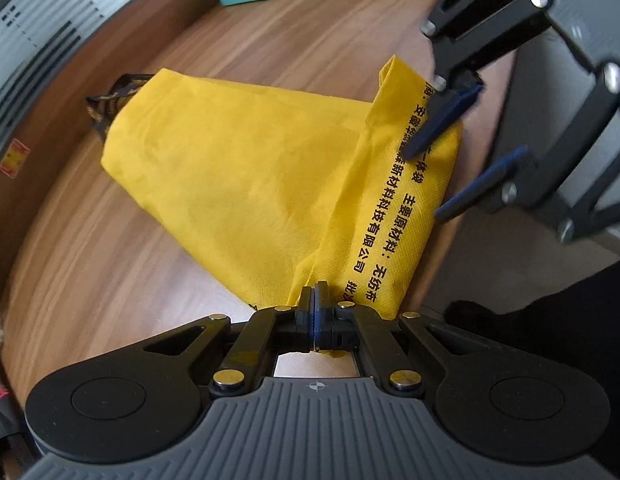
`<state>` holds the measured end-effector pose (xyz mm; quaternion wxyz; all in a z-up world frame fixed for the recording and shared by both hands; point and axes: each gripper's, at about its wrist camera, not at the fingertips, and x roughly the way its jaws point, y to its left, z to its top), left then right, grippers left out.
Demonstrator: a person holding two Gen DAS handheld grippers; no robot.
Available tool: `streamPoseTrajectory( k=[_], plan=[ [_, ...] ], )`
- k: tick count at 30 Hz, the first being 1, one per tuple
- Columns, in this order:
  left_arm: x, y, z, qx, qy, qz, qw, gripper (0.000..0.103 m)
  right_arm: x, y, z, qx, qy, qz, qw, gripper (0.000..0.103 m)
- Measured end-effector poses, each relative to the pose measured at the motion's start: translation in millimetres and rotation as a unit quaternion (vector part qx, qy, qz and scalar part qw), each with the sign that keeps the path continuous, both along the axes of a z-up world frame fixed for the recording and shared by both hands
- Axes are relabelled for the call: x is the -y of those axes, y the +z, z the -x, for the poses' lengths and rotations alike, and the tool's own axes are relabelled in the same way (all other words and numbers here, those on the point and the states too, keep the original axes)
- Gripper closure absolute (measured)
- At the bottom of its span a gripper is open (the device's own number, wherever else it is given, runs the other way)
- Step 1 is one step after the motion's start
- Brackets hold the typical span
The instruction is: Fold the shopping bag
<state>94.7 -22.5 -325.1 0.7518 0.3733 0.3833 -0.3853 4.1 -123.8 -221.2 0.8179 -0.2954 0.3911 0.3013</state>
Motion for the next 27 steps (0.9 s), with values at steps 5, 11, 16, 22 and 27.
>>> streamPoseTrajectory(
  k=[5,11,16,22,27],
  plan=[
    [-7.8,-1.9,6.5,-0.002,-0.033,-0.001,0.9995,0.103,-27.0,-12.0,15.7,0.027,0.040,0.063,0.997,0.045],
    [-17.9,0.2,9.1,-0.012,-0.073,-0.007,0.9973,0.103,-51.8,-41.6,42.2,0.116,0.088,0.171,0.974,0.045],
    [-22.6,1.6,11.1,-0.019,-0.075,-0.001,0.9970,0.103,-57.6,-54.5,40.7,0.138,0.099,0.205,0.964,0.063],
    [-19.9,3.9,6.0,-0.033,-0.077,0.002,0.9965,0.103,-52.1,-38.9,18.6,0.081,0.092,0.163,0.979,0.080],
    [-24.1,13.6,2.2,-0.038,-0.061,0.018,0.9972,0.103,-36.6,-23.3,-6.4,-0.019,0.069,0.105,0.992,0.082]
  ],
)
